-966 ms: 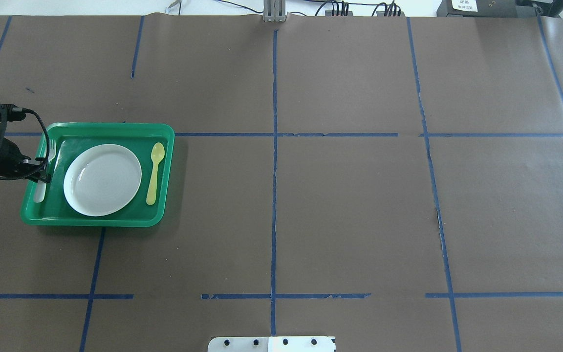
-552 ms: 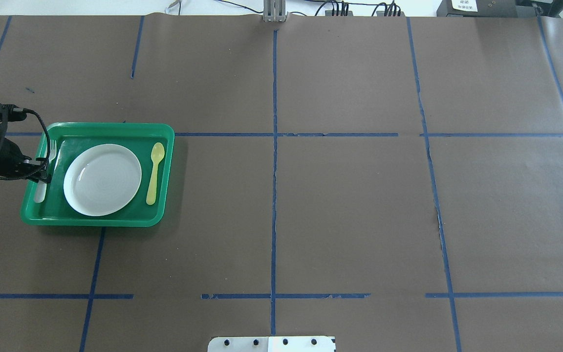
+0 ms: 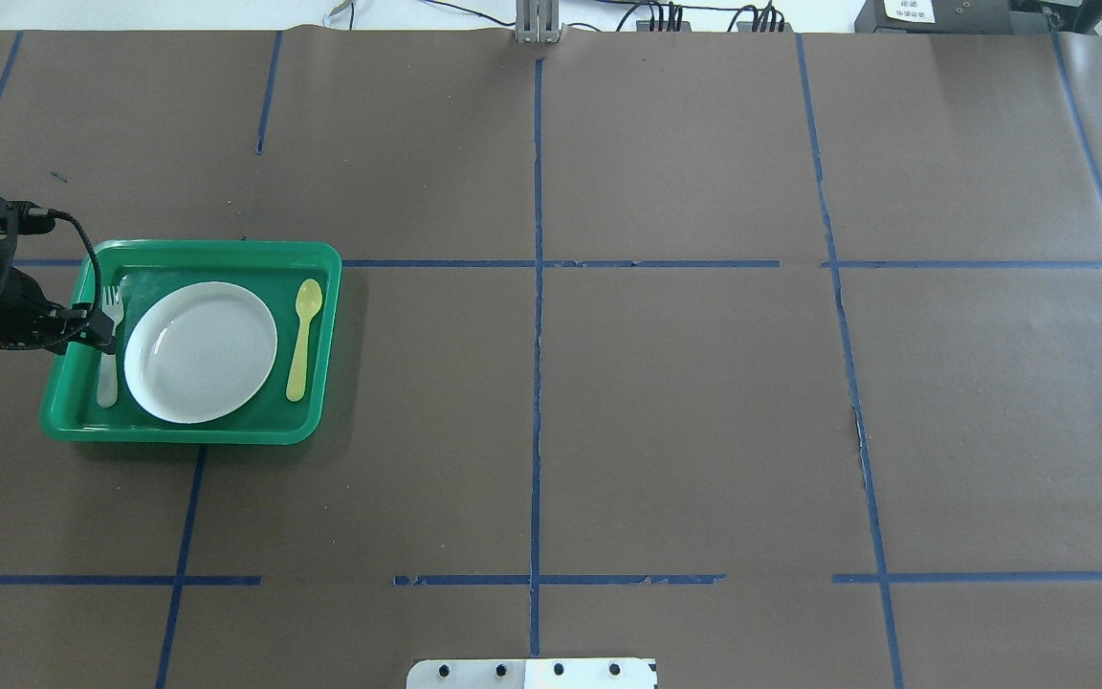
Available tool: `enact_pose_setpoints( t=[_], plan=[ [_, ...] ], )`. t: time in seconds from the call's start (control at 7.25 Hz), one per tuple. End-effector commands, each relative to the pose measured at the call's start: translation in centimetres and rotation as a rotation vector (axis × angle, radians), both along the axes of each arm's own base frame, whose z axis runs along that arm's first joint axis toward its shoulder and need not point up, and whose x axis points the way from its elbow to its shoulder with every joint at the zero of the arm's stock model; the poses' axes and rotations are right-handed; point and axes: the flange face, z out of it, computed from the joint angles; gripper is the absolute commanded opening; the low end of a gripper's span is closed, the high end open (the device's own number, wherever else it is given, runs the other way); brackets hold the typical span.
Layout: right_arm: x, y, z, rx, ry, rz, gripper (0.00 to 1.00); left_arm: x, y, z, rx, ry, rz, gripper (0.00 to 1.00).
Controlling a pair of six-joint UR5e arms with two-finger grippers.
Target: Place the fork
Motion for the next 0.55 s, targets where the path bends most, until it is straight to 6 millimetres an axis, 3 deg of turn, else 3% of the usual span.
enact_pose_setpoints(
  t=[0.0, 0.28, 0.41],
  plan=[
    [0.0, 0.0, 0.0, 0.000, 0.001, 0.000, 1.00, -1.7, -0.1, -0.7, 0.008, 0.010, -0.019, 1.00],
    [0.0, 0.0, 0.0, 0.000, 0.001, 0.000, 1.00, -10.7, -2.5, 0.3, 0.116, 0.017, 0.014, 1.00],
    [0.0, 0.0, 0.0, 0.000, 0.001, 0.000, 1.00, -17.1, -3.2, 1.7, 0.174, -0.037, 0.033, 1.00]
  ],
)
